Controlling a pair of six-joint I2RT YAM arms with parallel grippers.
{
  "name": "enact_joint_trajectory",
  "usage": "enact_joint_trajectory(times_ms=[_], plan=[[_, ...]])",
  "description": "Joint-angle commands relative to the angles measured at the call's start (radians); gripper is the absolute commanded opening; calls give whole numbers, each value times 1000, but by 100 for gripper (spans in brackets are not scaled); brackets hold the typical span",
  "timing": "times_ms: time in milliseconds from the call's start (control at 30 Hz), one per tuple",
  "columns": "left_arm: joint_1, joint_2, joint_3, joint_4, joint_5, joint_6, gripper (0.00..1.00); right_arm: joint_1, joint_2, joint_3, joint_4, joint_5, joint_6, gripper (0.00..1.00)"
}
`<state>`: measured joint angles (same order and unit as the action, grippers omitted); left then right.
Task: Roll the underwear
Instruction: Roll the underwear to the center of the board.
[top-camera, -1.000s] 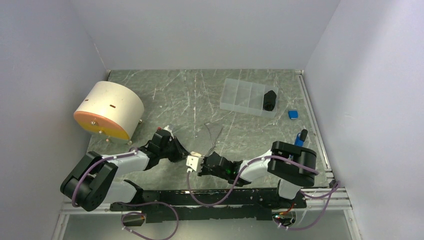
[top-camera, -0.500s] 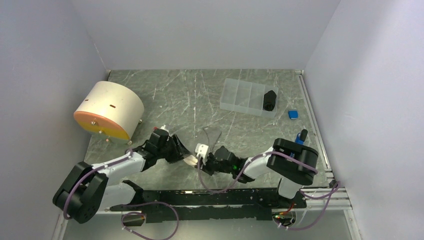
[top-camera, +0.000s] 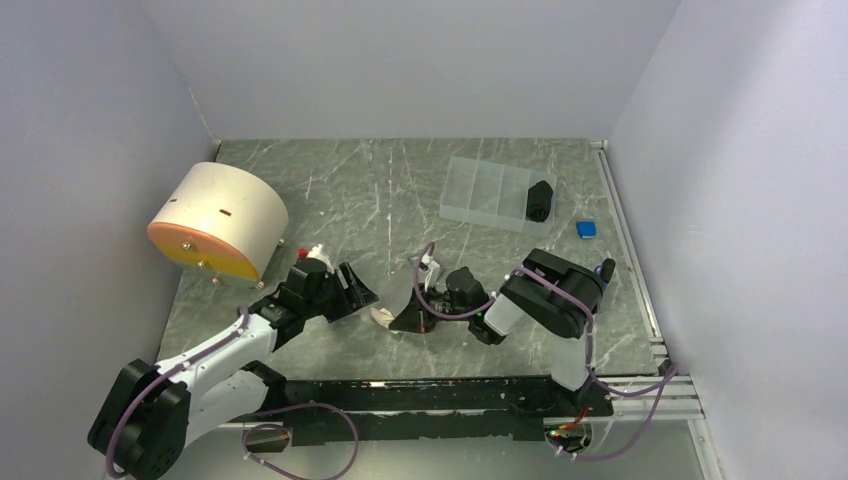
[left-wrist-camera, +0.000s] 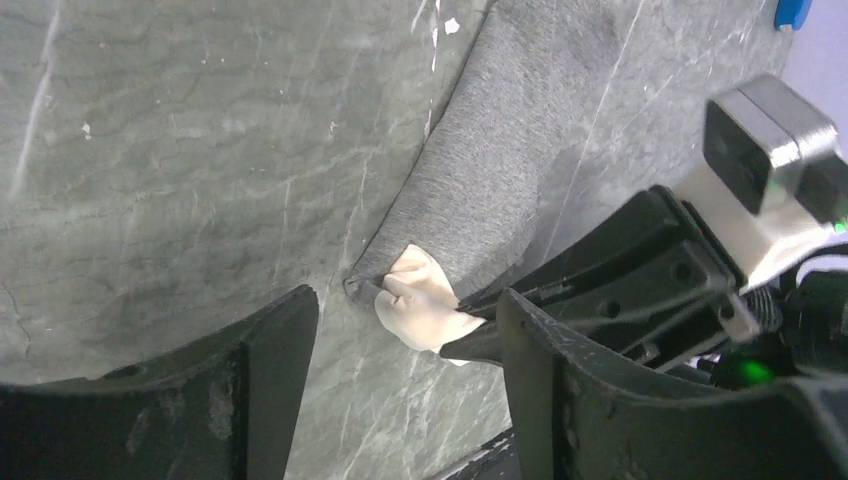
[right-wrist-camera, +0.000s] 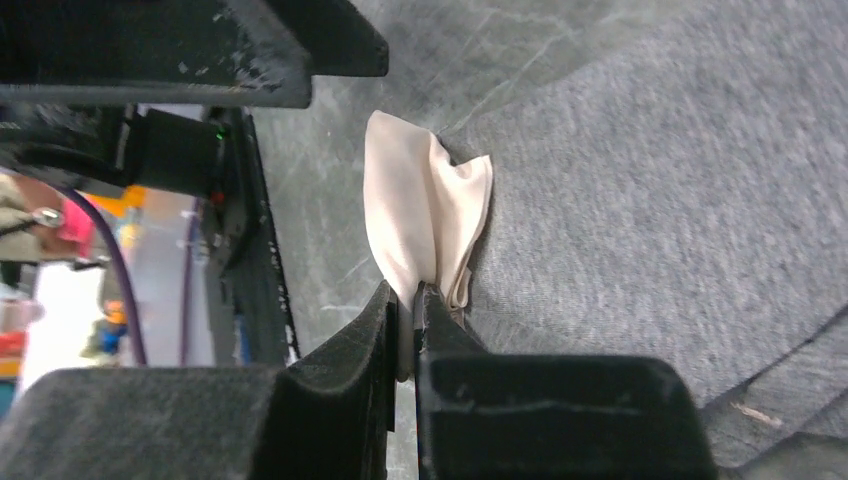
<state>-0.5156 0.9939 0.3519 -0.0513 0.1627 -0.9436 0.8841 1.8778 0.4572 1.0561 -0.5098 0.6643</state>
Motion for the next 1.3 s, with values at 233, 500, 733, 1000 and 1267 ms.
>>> enact_joint_trajectory(times_ms=[233, 500, 733, 1000, 1267], plan=[[4, -55, -47, 83, 91, 140, 57, -67, 97, -28, -6, -8, 253, 0], [0, 58, -57, 182, 167, 173, 45, -77, 116, -28, -2, 25, 288, 1], [-9, 204, -27, 232, 153, 183, 42, -79, 101, -22, -33, 36, 279, 7], [-26, 307, 0, 221, 104, 187, 41, -79, -7, -6, -165, 38, 191, 35], [-58, 313, 21, 174, 60, 206, 39, -64, -254, 88, -605, 204, -63, 50]])
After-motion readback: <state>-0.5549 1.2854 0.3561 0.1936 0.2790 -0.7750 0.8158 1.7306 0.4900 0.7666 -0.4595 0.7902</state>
